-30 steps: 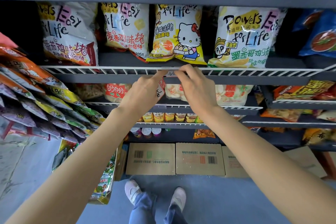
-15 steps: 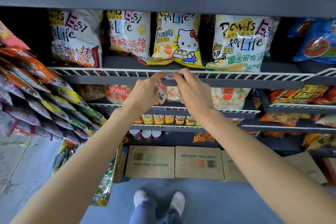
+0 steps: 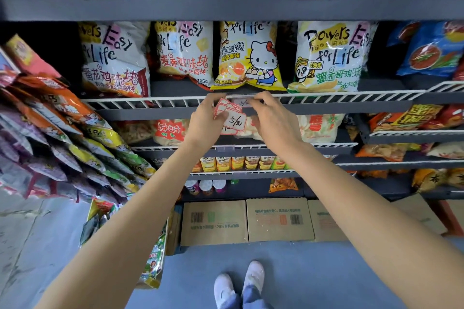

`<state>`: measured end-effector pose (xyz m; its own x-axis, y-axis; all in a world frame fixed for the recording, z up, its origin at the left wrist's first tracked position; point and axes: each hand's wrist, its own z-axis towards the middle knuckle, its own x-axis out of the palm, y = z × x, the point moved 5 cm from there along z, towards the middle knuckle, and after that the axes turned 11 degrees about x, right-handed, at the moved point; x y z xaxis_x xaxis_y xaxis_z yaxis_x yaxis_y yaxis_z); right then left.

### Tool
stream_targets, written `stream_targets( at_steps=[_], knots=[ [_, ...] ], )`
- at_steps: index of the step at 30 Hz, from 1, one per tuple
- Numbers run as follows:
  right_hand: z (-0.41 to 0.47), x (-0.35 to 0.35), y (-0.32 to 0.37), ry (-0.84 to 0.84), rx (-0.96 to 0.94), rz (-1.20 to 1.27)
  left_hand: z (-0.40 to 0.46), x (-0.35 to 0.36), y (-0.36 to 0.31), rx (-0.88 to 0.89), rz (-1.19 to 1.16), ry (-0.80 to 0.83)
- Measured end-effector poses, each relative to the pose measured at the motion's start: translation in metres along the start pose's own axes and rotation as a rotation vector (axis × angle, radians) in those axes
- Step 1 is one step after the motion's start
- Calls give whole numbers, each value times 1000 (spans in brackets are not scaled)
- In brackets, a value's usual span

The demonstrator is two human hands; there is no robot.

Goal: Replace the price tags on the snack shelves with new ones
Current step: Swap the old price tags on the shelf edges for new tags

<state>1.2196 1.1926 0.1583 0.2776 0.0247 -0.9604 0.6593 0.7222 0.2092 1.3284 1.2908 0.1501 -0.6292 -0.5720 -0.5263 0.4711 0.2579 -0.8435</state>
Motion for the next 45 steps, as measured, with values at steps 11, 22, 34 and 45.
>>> stream_targets(
  at_steps=[11, 22, 34, 45],
  knots=[
    [-15, -38, -28, 212, 375, 1020, -14, 15, -41, 8, -276, -32],
    [-52, -116, -167, -83, 356, 893, -26, 137, -155, -26, -661, 71],
    [-74, -169, -366, -48, 321, 786, -39, 309, -268, -18, -687, -35],
    [-57, -188, -489, -93, 415, 827, 6, 403, -318, 25, -425, -60]
  ],
)
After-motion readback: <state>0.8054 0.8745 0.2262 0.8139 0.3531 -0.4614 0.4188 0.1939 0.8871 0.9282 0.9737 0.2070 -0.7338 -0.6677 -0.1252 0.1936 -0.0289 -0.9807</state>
